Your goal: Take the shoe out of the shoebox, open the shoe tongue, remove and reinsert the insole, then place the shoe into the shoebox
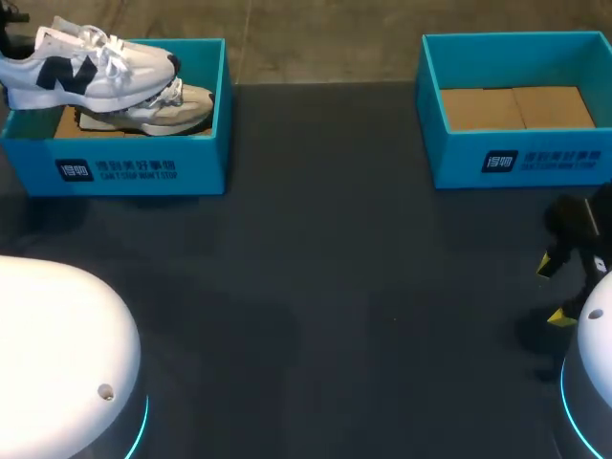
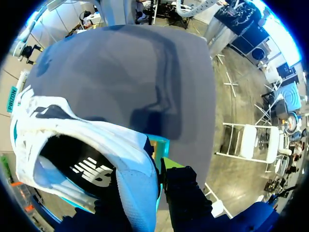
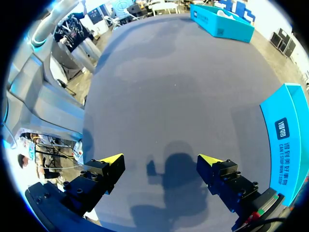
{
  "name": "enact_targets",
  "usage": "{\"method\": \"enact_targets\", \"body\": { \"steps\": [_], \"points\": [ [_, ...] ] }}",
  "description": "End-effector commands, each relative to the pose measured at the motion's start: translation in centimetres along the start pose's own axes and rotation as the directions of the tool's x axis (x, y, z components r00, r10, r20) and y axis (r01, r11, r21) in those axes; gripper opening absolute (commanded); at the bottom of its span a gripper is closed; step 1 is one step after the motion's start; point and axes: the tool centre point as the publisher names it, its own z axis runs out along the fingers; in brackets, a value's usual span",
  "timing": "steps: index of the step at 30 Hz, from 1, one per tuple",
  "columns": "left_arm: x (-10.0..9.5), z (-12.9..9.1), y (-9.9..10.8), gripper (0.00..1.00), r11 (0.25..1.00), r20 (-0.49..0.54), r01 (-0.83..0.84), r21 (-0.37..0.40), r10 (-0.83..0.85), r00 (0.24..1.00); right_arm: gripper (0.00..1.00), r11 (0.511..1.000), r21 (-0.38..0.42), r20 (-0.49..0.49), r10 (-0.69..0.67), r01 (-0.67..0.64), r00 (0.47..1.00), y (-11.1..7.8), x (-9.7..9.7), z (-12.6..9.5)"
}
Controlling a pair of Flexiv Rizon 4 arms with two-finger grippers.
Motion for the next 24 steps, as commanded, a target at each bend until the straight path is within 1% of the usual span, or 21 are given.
{"method": "enact_targets", "body": {
  "steps": [1, 14, 17, 20, 24],
  "points": [
    [0.0, -0.4, -1.0, 0.00, 1.000, -0.002, 0.001, -0.019, -0.001, 1.000, 1.00, 1.000, 0.002, 0.002, 0.001, -0.001, 1.000, 0.0, 0.1, 0.0],
    [0.0, -0.4, -1.0, 0.00, 1.000, -0.002, 0.001, -0.019, -0.001, 1.000, 1.00, 1.000, 0.002, 0.002, 0.001, -0.001, 1.000, 0.0, 0.1, 0.0],
    [-0.9, -0.8, -3.0, 0.00, 0.999, -0.007, -0.023, -0.031, 0.023, 1.000, 1.00, 1.000, 0.002, 0.002, 0.001, -0.001, 1.000, 0.0, 0.1, 0.0],
    [-0.8, -1.7, -5.0, 0.00, 0.999, 0.021, -0.031, -0.023, 0.032, 0.999, 1.00, 1.000, 0.002, 0.002, 0.001, -0.001, 1.000, 0.0, 0.1, 0.0],
    [-0.6, -3.3, -7.7, 0.00, 0.999, 0.046, -0.026, -0.038, 0.028, 0.999, 1.00, 1.000, 0.002, 0.002, 0.001, -0.001, 1.000, 0.0, 0.1, 0.0]
  ]
}}
